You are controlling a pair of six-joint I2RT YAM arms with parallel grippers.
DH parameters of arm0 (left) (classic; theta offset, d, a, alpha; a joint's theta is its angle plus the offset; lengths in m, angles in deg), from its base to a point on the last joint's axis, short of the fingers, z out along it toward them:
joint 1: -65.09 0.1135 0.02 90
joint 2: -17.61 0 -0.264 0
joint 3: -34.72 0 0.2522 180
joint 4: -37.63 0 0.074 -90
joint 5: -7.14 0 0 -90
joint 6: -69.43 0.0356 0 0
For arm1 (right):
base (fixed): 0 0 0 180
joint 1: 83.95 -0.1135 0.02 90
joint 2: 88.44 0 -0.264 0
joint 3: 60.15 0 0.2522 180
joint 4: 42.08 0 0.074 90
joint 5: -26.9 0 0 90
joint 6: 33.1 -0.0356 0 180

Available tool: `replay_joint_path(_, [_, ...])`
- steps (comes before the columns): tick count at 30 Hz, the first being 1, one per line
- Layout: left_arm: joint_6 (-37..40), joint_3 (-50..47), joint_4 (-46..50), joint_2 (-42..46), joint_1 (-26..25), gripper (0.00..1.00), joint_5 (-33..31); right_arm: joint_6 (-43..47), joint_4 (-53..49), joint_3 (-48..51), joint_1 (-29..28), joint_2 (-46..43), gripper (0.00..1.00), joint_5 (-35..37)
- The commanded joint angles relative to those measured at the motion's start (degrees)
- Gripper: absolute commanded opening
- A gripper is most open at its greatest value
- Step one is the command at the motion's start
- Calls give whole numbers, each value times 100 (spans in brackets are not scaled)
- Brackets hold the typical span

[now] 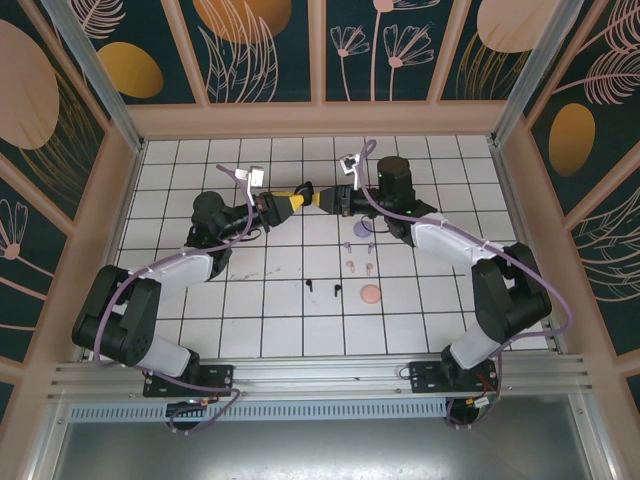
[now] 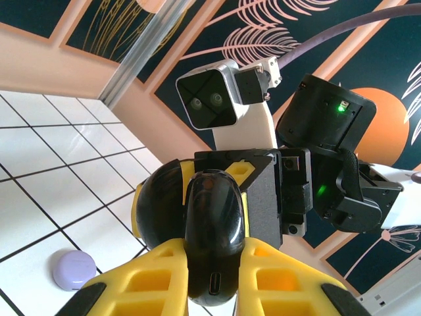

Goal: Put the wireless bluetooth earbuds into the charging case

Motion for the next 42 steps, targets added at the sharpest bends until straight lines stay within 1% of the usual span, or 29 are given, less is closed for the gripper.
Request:
replay_joint_path(1, [-34, 149, -242, 86, -43, 0, 172, -64, 280, -261, -1, 107, 37, -22])
replay_joint_path(6, [-37, 145, -236, 86, -43, 0, 176, -97, 303, -304, -14, 141, 37, -42])
replay_joint_path(9, [-32, 136, -233, 86, -43, 0, 174, -90, 288, -336, -36, 164, 32, -58])
replay_joint_path(11, [-40, 145, -232, 86, -52, 0, 172, -90, 288, -338, -40, 179, 28, -84])
replay_joint_path(16, [-37, 155, -218, 77, -59, 0, 158, -73, 290, -354, -67, 180, 10, -153])
replay_joint_path(18, [-33, 141, -218, 64, -52, 0, 153, -66, 273, -372, -84, 163, 2, -156])
replay_joint_path(19, [-32, 138, -219, 59, -52, 0, 150, -57, 263, -381, -89, 162, 0, -156])
replay_joint_path(25, [-24, 127, -206, 24, -63, 0, 99, -72, 220, -417, -128, 117, 0, -113])
replay_joint_path(28, [64, 153, 14, 23, -61, 0, -81, -49, 85, -449, -154, 105, 0, 57])
replay_joint_path(29, [109, 154, 89, 37, -62, 6, -161, -9, -28, -489, -163, 100, 0, 158])
replay_joint_path(31, [258, 137, 320, 121, -60, 23, -473, 95, -322, -553, -163, 88, 0, 444])
replay_joint_path(35, [707, 177, 1056, 425, -59, 49, -1015, 385, -943, -682, -113, 41, 0, 1034])
replay_joint_path(38, [1118, 349, 1770, 648, -53, 65, -1196, 535, -1242, -755, -35, 39, 0, 1252])
replay_joint_path(42, [1662, 646, 2714, 905, -52, 79, -1325, 763, -1499, -849, 70, 31, 0, 1342])
